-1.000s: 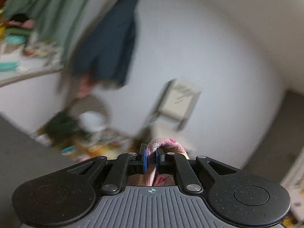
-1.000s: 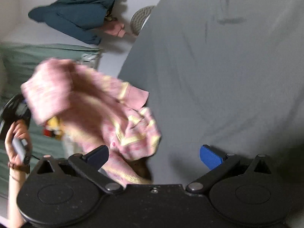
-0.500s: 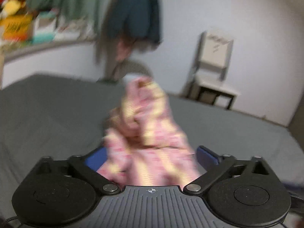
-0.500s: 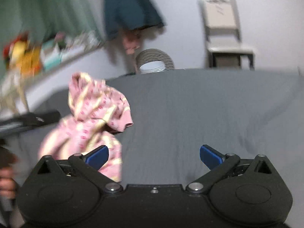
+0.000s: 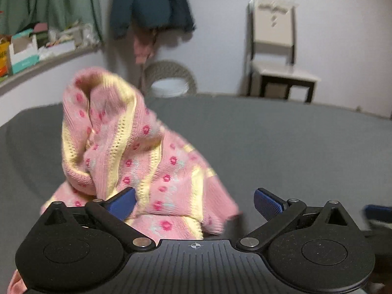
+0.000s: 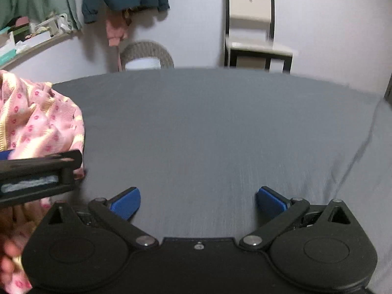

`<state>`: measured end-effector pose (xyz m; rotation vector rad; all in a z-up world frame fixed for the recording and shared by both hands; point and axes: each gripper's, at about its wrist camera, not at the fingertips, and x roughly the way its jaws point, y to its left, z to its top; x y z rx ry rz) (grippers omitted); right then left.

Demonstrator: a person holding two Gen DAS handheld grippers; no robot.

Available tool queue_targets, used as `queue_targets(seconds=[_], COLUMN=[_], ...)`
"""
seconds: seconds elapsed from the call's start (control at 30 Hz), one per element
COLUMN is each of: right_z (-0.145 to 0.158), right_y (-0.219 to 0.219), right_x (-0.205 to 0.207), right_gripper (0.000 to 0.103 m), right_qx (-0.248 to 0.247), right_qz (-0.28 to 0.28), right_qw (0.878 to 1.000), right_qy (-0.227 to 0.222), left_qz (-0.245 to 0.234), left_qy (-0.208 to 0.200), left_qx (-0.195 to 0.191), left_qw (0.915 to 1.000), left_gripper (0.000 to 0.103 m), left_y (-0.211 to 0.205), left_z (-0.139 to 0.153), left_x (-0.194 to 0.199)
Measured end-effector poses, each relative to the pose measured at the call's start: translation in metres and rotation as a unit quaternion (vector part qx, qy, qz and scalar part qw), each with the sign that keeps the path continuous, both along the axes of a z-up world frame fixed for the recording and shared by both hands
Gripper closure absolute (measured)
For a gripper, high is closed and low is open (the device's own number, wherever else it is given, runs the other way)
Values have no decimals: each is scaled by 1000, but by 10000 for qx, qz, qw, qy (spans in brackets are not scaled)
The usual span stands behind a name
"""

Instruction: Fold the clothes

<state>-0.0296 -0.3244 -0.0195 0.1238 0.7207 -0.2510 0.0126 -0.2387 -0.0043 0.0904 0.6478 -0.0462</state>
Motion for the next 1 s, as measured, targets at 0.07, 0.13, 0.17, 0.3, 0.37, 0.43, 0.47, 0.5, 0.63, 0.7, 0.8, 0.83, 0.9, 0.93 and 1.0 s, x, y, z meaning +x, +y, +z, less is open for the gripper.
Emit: queue_targets(seconds=[0.07,0.13,0.17,0.3,0.37,0.43,0.47,0.5,0.63,0.7,0.8,0.83,0.9,0.93,1.0], right_z=[-2,-4,-5,-9,-10,-10,-9,-9,-9,-9,-8,-8,-7,-7,-7], right_y=[4,7,9,15,17,17,17,17,17,20,19,19,19,19,18], right_x=[0,-1,-1,-2,-2,-1,0,1,4,8,9,9,9,9,9], right_gripper=[0,0,0,0,0,0,0,0,0,0,0,0,0,0,0], right_qx=[-77,-141,-173,-300,-336,-335,-334,-334,-332,-330,-334,-336,-339,-339,-340], right_qz=[-25,-52,-66,-120,-135,-137,-138,-138,-142,-144,-147,-151,-153,-153,-154], right_qw=[9999,9998,9997,9990,9987,9988,9988,9988,9988,9988,9989,9989,9989,9989,9989], right_qy=[-74,-142,-176,-311,-345,-337,-333,-329,-318,-321,-309,-302,-298,-297,-296], left_qz=[26,166,246,555,735,799,769,739,709,709,708,708,708,708,708], left_qy=[-105,-281,-389,-734,-825,-805,-774,-729,-699,-694,-689,-686,-683,-683,-683], left_qx=[372,392,382,436,458,416,359,299,248,245,247,247,248,248,249], left_qw=[9992,9987,9982,9948,9928,9927,9934,9941,9947,9948,9948,9948,9948,9948,9948], left_gripper=[0,0,0,0,0,0,0,0,0,0,0,0,0,0,0], left_y=[-5,-5,-6,-7,-8,-6,-3,-2,1,1,1,2,1,1,1], left_z=[-9,-15,-15,-18,-21,-21,-23,-24,-25,-25,-25,-25,-24,-24,-24], left_x=[4,4,1,-11,-15,-15,-14,-12,-11,-9,-8,-8,-7,-7,-7])
